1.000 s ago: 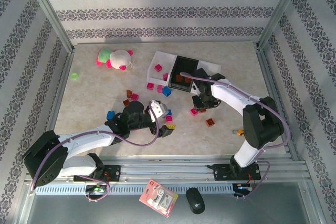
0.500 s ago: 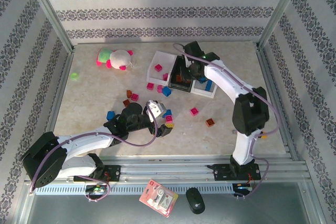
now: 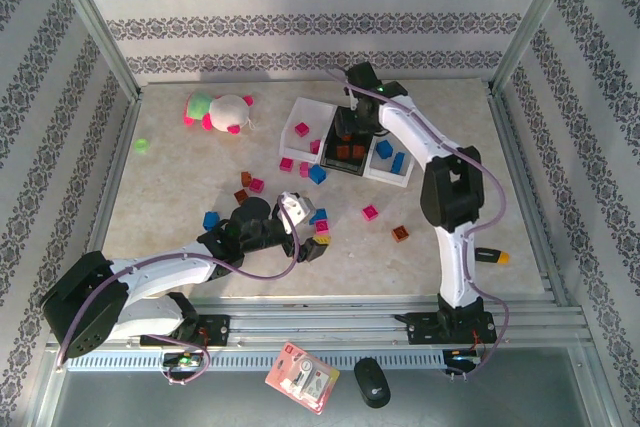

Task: Sort the legos into containers by color

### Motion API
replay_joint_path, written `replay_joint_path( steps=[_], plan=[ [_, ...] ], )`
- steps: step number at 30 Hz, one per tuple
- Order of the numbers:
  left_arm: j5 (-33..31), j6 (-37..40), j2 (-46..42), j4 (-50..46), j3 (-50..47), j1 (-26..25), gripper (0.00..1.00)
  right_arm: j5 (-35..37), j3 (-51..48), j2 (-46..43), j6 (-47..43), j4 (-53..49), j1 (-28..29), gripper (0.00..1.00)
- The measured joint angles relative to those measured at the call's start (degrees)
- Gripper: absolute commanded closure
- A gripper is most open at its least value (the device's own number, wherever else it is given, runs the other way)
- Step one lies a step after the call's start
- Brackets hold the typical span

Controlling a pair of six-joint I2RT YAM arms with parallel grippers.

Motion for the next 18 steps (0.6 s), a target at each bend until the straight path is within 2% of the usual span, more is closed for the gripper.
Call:
replay_joint_path(
  steps=[10, 16, 18],
  plan=[
    [8.1, 1.2, 1.3, 3.4, 0.0, 0.0, 0.01, 2.2, -35.3, -28.9, 1.6, 1.6, 0.0, 0.18],
    [9.7, 1.9, 2.7, 3.5, 0.2, 0.0, 0.01, 1.0, -48.9, -32.7, 3.8, -1.1, 0.0, 0.18],
    [10.0, 1.9, 2.9, 3.5, 0.2, 0.0, 0.01, 0.4, -51.4, -32.5, 4.5, -1.7, 0.0, 0.21]
  ],
)
